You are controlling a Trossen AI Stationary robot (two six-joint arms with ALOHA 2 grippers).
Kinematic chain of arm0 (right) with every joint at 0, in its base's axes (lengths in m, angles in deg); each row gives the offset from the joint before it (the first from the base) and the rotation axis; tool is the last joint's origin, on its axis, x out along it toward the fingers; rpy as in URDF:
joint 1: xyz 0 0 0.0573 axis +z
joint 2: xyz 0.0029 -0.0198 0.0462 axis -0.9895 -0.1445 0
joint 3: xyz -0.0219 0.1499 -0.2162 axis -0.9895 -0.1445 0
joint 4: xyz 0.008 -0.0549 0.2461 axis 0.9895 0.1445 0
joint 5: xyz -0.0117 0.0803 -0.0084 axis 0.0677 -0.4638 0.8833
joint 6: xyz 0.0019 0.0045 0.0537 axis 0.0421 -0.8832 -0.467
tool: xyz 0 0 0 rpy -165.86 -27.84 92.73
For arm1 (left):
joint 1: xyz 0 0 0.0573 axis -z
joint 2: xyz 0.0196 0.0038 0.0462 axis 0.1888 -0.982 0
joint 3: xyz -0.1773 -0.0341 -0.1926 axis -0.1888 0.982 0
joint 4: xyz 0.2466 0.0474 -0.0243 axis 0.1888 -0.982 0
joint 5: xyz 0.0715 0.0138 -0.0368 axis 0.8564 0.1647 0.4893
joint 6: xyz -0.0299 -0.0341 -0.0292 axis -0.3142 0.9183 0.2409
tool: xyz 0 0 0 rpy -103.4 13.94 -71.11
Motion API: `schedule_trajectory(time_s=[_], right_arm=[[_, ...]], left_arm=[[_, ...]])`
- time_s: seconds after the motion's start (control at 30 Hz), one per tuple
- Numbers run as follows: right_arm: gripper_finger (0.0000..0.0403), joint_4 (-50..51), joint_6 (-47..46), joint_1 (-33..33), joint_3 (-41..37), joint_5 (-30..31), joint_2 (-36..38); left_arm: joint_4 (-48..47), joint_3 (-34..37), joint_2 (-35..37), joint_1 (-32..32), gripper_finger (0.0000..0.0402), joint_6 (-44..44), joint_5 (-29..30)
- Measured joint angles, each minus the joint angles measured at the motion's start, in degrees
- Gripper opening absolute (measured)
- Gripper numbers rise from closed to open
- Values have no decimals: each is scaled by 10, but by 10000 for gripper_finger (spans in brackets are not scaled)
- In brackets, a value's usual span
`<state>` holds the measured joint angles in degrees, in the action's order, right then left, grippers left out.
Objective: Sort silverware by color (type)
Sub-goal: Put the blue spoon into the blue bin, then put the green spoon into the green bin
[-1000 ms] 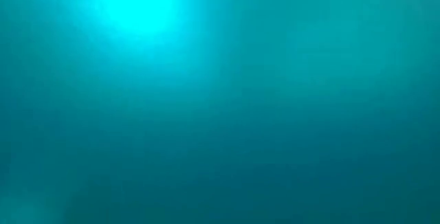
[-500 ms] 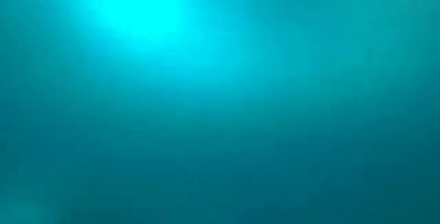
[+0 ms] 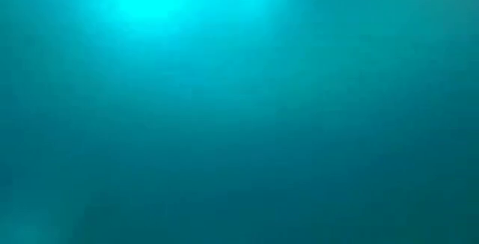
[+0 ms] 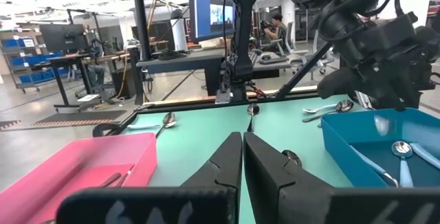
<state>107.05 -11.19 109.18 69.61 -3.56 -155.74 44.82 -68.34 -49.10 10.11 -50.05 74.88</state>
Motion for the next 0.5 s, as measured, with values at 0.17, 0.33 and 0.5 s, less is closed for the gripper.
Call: schedule_trajectory(time_s=[0.17, 0.33, 0.5], right_arm=[[120, 1, -2, 0, 0, 0, 5], [130, 53, -41, -5, 0, 10, 14], [124, 118, -32, -24, 0, 12, 17]], left_arm=[[0, 0, 0, 0, 0, 0, 0], [0, 0, 0, 0, 0, 0, 0], [0, 0, 0, 0, 0, 0, 0]])
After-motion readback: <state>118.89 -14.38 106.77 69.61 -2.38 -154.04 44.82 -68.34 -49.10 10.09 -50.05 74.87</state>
